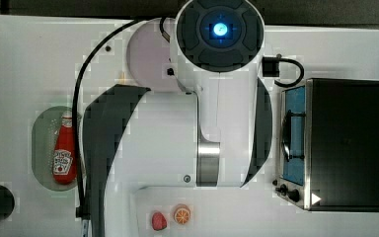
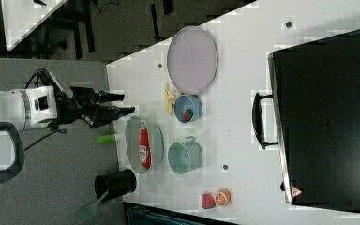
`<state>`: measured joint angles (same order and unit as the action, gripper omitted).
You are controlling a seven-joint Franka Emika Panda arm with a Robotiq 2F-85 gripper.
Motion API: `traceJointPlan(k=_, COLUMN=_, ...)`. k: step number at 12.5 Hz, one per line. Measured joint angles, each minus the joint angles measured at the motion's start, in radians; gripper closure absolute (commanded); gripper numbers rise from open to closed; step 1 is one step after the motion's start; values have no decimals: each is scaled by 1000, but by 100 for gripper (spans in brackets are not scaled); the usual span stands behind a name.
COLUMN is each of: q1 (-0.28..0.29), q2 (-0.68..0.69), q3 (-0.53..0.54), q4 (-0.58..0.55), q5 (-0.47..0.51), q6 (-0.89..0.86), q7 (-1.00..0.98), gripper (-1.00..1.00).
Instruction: Pick ketchup from strainer and place it on the table
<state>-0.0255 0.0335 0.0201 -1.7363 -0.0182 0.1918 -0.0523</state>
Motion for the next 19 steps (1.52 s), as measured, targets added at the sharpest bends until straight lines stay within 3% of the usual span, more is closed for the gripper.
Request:
traceJointPlan(k=3, q1=-80, q2=-59, q3=73, q4=-28, q5=22, q6=-125, q7=0, gripper=-99)
traceJointPlan(k=6, q1=-92, q2=-98, q3=123, q4=2, q5=26, q6=-117, q7=0, gripper=-100)
traceJointPlan(k=10, q1=-82, q2=-64, q3=318, q4=13, q5=31, q6=-72, q7=0, gripper=-100)
traceJointPlan(k=15, q1=-22, q2=57, q3=590, q4=-7, q5=30, q6=-47, q7=0, gripper=-100)
traceJointPlan(k=19, q1=51, q2=131, q3=715, q4=-99, q5=29, q6=81, q7=7, gripper=-100)
